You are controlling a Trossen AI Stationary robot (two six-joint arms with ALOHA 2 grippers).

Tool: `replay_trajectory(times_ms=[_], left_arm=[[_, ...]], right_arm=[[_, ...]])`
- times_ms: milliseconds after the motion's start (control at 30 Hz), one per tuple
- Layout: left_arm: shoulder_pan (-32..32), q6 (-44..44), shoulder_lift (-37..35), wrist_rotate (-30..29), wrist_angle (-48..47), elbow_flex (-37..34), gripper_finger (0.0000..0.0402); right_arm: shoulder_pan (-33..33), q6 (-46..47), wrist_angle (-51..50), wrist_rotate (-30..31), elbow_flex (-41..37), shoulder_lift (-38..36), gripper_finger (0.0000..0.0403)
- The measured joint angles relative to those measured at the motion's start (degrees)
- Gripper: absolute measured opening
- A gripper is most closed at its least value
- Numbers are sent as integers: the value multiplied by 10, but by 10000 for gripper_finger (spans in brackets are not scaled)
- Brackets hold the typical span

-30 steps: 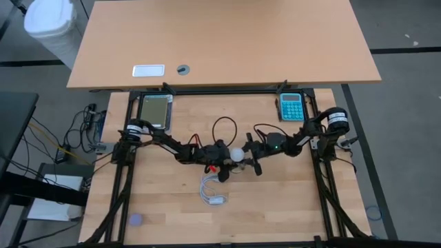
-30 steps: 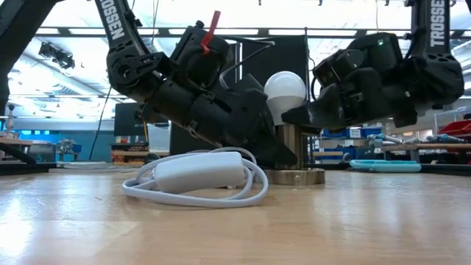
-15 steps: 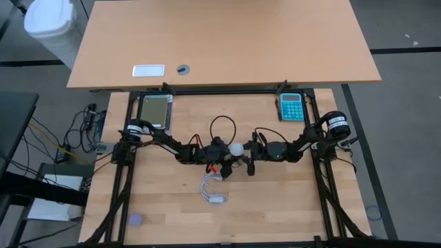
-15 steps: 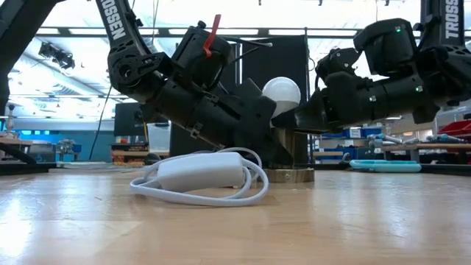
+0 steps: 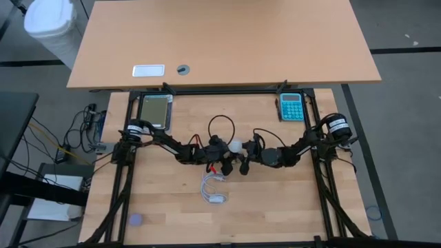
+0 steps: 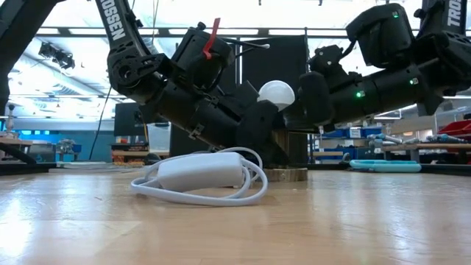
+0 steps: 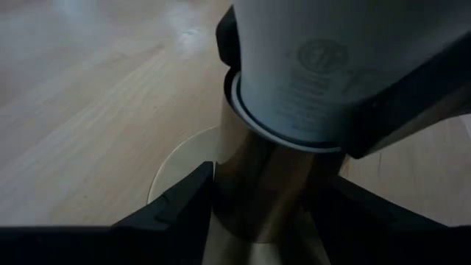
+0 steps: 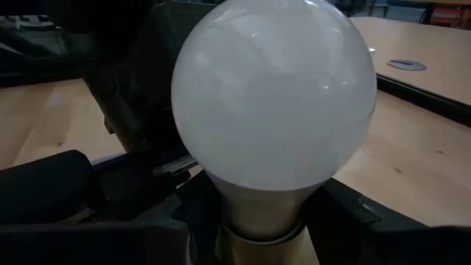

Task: Screw lightbulb
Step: Insert the white lightbulb into the silver lamp

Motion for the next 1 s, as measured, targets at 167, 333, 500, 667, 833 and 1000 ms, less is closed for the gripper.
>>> replay_trajectory(times_ms=[167,333,500,667,833,1000], left_arm=[[0,15,0,16,1,0,218],[1,25,0,32,2,1,218],[1,28,0,34,2,1,218],[1,28,0,37,2,1,218],[2,34,0,56,2,0,218],[1,42,-1,98,6,-1,218]], right_arm=[[-3,5,14,-25,-12,-1,193],[-10,-2,15,-79,-30,-22,264],[-27,-7,15,-125,-47,-39,333],[-43,-4,20,-158,-55,-40,363],[-49,-14,16,-191,-57,-47,365],[-63,-45,18,-286,-72,-56,364]])
